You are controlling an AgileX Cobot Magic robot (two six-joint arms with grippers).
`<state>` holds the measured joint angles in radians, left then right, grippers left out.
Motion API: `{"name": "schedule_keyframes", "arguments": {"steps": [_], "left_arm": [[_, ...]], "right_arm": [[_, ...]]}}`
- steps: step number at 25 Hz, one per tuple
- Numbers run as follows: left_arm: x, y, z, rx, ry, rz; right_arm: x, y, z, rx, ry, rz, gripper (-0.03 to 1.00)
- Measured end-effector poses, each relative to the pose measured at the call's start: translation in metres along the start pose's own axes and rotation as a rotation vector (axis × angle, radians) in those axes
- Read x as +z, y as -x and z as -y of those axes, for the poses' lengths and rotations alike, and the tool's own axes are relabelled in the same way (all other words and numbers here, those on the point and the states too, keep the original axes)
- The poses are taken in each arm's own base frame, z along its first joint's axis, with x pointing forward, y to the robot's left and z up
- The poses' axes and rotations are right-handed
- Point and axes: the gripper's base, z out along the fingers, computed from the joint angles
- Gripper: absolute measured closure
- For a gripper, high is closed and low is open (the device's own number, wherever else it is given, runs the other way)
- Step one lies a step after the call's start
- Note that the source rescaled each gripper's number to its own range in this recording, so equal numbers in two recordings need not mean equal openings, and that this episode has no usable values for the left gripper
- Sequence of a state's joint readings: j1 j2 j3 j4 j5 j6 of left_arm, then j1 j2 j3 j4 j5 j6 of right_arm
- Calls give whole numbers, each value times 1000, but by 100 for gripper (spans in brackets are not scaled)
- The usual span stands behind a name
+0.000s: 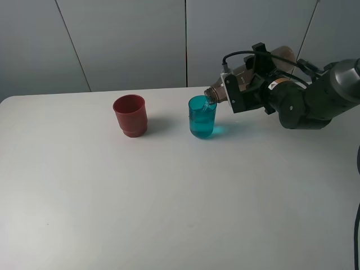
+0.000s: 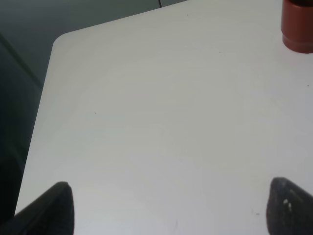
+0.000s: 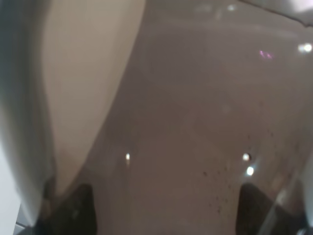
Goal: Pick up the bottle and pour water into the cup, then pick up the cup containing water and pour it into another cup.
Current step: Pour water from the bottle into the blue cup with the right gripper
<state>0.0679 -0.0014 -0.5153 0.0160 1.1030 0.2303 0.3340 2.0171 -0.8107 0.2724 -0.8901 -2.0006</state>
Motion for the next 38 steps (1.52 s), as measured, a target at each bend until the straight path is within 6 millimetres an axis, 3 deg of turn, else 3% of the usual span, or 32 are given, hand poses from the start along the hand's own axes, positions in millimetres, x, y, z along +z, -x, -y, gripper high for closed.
{"name": "schedule_keyframes", "arguments": {"steps": [10, 19, 24, 38], "left_arm": [[0, 0, 0, 2, 0, 0], [0, 0, 0, 2, 0, 0], [0, 0, 0, 2, 0, 0], [0, 0, 0, 2, 0, 0]], "right_arm": [[0, 4, 2, -42, -23, 43, 97], [8, 3, 18, -61, -95, 46, 97], [8, 4, 18, -146, -101, 49, 97], [7, 6, 24, -157, -158, 70, 97]]}}
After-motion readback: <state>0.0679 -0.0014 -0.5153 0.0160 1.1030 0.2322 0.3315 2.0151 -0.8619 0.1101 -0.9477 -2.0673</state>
